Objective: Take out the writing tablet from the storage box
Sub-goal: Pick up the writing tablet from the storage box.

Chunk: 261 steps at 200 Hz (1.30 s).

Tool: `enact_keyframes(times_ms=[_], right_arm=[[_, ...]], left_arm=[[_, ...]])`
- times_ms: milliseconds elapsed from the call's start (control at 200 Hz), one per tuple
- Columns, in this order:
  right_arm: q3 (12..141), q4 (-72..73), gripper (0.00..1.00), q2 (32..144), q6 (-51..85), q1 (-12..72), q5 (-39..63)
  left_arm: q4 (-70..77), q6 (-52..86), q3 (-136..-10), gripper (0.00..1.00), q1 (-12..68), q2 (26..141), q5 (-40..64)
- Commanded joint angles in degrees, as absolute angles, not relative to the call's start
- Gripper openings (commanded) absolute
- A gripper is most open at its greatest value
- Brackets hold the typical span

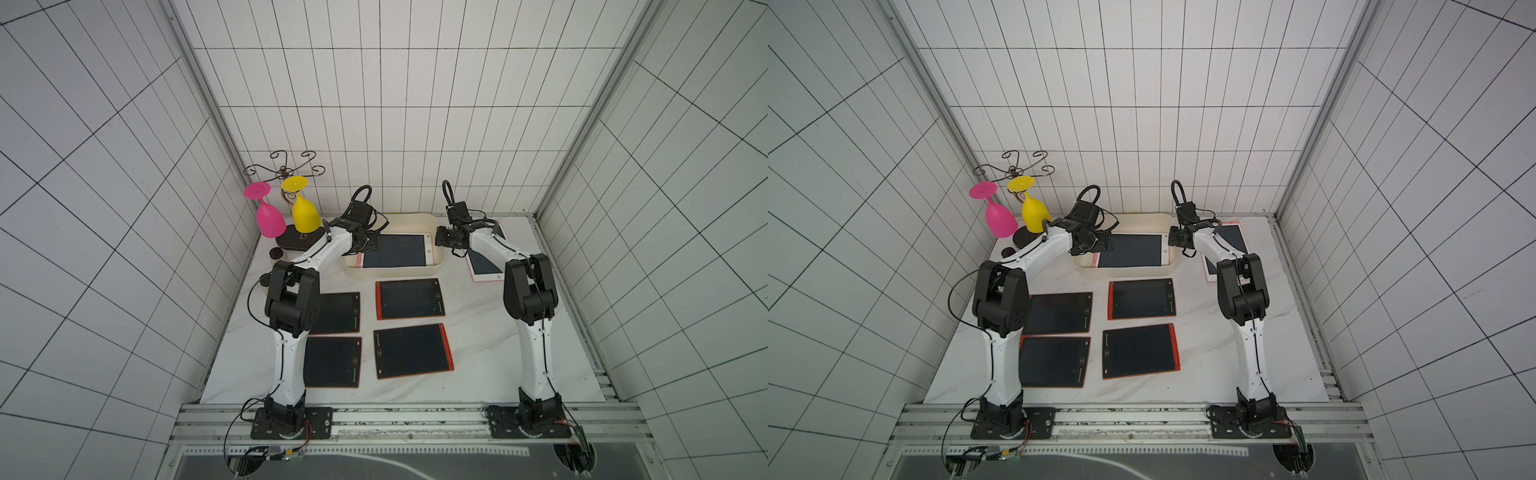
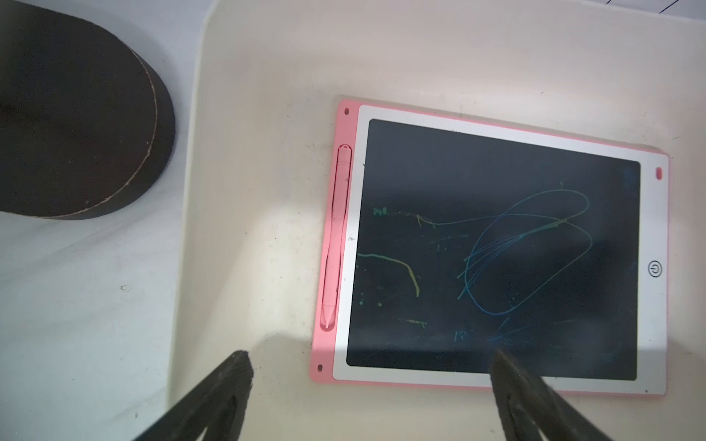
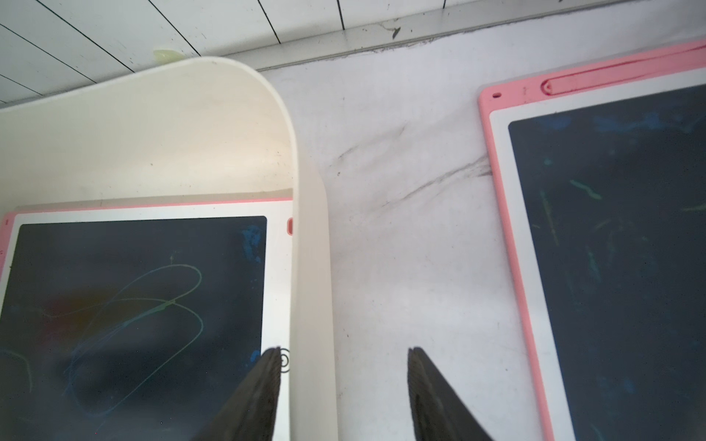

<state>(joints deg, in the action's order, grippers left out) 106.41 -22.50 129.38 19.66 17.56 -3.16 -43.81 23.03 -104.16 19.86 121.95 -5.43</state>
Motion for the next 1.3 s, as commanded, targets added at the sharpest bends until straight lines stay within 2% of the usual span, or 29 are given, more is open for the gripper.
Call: enact_keyframes(times_ms=[0,260,420,540,600,690,1300], right_arm=[[111.7,-24.5,0.52,131.6,18.1,18.5,-4.3],[114.1,-26.0,0.34,134.3,17.4,19.1,-5.4],[114.3,-26.3,0.29,134.9,17.6,19.2,-5.6],[114.3,-26.4,0.19,135.2,17.6,19.2,-5.7],[114.3,-26.3,0.18,135.3,17.6,19.2,-5.6],[114.3,-26.3,0.00,135.4,17.7,19.2,-5.5],[114.3,-26.0,0.00,135.2,18.3,19.2,-5.9]], left_arm=[[-44.0,22.5,-106.3,0.97,20.3,123.4,-6.8],[-44.0,22.6,-107.5,0.97,20.2,125.6,-6.7],[-44.0,22.7,-108.2,0.97,20.2,126.9,-6.4],[-44.0,22.8,-108.5,0.97,20.2,127.7,-6.4],[-43.9,22.7,-108.6,0.97,20.2,127.9,-6.4],[-43.9,22.7,-109.0,0.97,20.2,128.3,-6.2],[-42.8,23.7,-110.5,0.97,20.1,132.5,-3.6]])
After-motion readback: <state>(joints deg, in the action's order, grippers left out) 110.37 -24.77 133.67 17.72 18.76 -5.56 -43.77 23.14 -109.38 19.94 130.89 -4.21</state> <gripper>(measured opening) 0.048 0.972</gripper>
